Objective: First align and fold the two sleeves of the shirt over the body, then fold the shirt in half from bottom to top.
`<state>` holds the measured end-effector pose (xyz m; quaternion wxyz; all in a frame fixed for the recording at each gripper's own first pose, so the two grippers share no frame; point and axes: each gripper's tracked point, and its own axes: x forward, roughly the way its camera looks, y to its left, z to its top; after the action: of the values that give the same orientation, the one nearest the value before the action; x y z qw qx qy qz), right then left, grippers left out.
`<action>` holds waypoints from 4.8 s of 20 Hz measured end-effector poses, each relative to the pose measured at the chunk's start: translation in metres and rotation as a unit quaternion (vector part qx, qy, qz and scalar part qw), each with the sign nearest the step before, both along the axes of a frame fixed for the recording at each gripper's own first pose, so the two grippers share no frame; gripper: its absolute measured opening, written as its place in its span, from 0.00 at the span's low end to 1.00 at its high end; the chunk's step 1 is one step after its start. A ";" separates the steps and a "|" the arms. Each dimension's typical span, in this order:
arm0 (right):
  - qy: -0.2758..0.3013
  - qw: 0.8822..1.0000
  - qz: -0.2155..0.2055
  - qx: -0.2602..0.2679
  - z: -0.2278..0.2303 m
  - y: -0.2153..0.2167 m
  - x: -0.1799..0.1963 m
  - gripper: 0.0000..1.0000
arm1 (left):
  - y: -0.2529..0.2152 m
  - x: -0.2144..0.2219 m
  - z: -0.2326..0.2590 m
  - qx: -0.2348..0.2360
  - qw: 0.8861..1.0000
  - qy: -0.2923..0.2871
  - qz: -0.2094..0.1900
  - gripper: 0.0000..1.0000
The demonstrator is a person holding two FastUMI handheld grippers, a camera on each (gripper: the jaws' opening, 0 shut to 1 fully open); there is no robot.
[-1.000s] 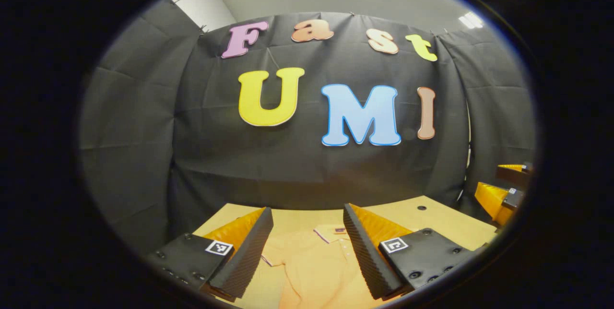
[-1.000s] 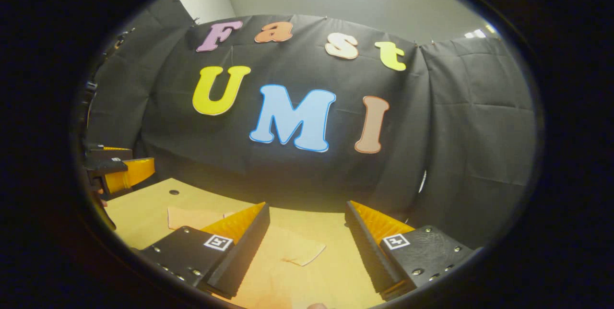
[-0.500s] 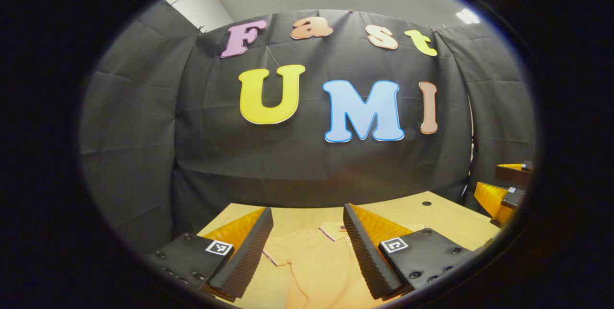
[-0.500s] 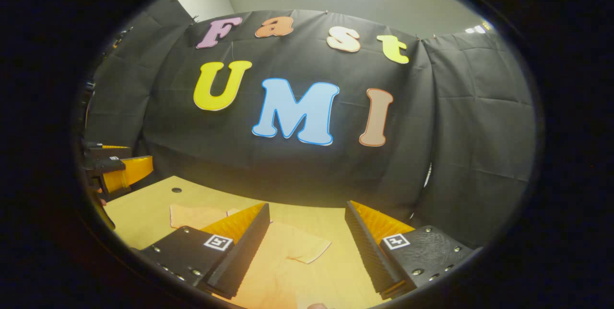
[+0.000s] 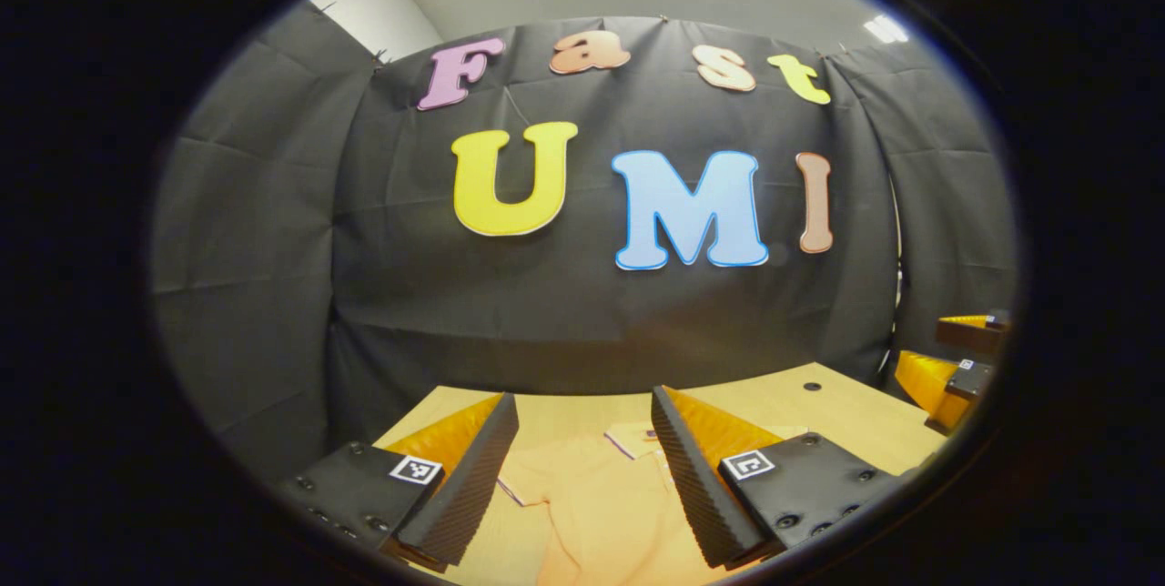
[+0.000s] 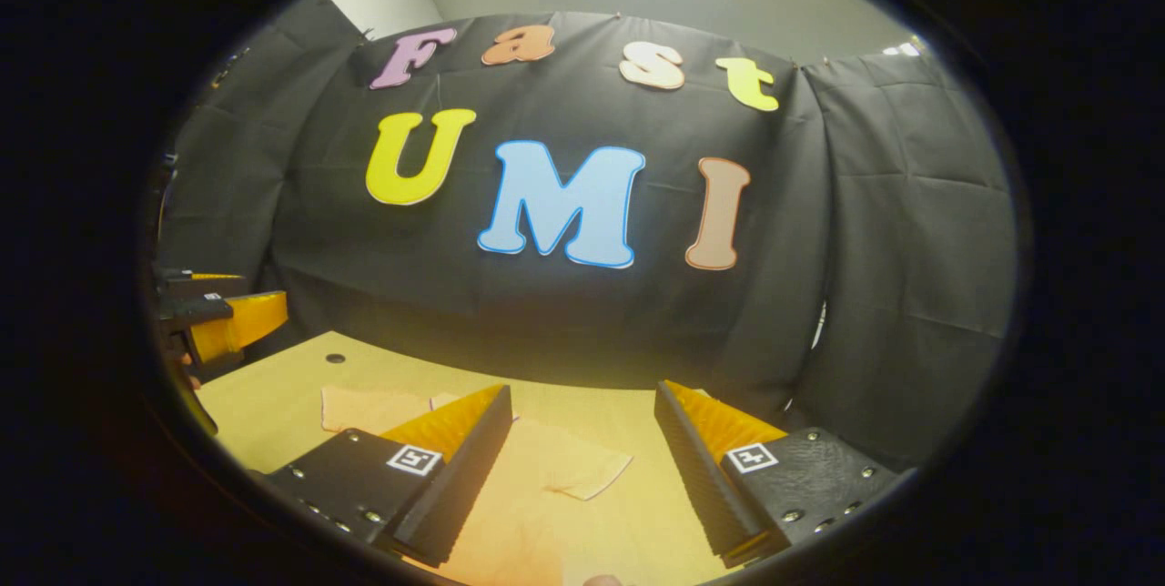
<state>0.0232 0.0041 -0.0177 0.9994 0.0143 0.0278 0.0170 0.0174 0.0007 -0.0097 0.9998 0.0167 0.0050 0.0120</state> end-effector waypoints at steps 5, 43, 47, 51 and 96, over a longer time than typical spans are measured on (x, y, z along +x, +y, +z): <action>0.017 1.000 0.011 0.005 -0.011 0.004 0.010 0.98 | 0.000 -0.001 -0.004 -0.005 1.000 0.004 0.003 0.96; 0.365 0.927 -0.045 0.070 -0.299 -0.025 0.228 0.99 | 0.030 0.004 -0.046 -0.012 0.997 0.057 0.059 0.96; 0.377 0.920 -0.056 0.086 -0.309 -0.027 0.231 0.99 | 0.033 0.000 -0.047 -0.010 0.996 0.060 0.064 0.96; 0.378 0.919 -0.042 0.102 -0.310 -0.014 0.235 0.88 | 0.035 -0.001 -0.046 -0.005 0.996 0.059 0.066 0.96; 0.315 0.937 0.153 0.012 -0.243 0.123 0.225 0.30 | 0.055 -0.043 -0.048 -0.006 0.990 0.044 0.136 0.96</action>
<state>0.2483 0.1272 -0.2602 0.9245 0.0265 0.3430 0.1643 -0.0252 0.0561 -0.0578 0.9878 0.0101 0.0510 0.1470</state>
